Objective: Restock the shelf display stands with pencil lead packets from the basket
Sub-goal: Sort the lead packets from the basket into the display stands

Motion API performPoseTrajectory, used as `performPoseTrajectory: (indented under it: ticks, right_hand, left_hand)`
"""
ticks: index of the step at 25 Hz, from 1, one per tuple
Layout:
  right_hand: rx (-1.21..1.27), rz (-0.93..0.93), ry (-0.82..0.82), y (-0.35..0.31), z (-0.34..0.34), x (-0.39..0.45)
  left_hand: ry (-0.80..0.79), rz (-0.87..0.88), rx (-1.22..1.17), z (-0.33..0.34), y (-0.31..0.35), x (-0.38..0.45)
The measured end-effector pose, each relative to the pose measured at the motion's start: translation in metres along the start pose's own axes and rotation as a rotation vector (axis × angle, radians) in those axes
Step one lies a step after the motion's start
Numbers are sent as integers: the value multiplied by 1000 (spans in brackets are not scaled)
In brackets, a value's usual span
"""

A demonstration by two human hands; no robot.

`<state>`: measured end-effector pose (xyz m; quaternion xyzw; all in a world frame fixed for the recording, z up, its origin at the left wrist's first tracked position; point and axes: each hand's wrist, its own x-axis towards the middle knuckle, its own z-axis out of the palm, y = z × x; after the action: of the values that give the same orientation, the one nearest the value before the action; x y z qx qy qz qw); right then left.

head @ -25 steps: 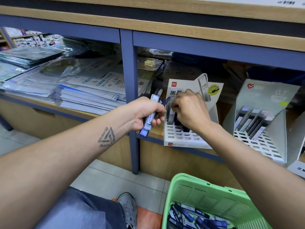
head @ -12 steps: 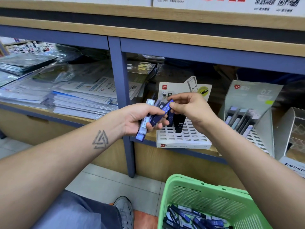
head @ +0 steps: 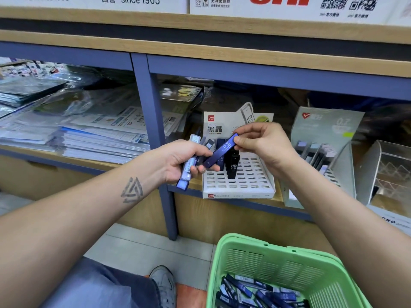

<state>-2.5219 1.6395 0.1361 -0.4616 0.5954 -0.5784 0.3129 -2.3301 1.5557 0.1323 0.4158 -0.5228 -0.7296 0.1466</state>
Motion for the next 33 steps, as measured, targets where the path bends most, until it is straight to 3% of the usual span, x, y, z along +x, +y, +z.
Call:
performPoseTrajectory:
  ticks: [5, 9, 20, 26, 29, 32, 33]
  right_hand:
    - [-563, -245, 38, -12, 4, 5]
    - [-905, -348, 14, 3, 19, 4]
    - [-1027, -327, 1, 13, 29, 3]
    - [-1257, -403, -16, 16, 36, 9]
    - [-1063, -369, -17, 8, 34, 7]
    - [-337, -59, -55, -6, 33, 4]
    - [-219, -3, -82, -8, 34, 2]
  left_hand:
    - [204, 60, 50, -8, -2, 8]
    - [157, 74, 50, -5, 1, 2]
    - [118, 68, 20, -3, 2, -2]
    - [58, 62, 3, -1, 1, -2]
    - [-1, 77, -3, -1, 0, -3]
    - [-45, 85, 8, 2, 0, -5]
    - [-62, 87, 10, 3, 0, -7]
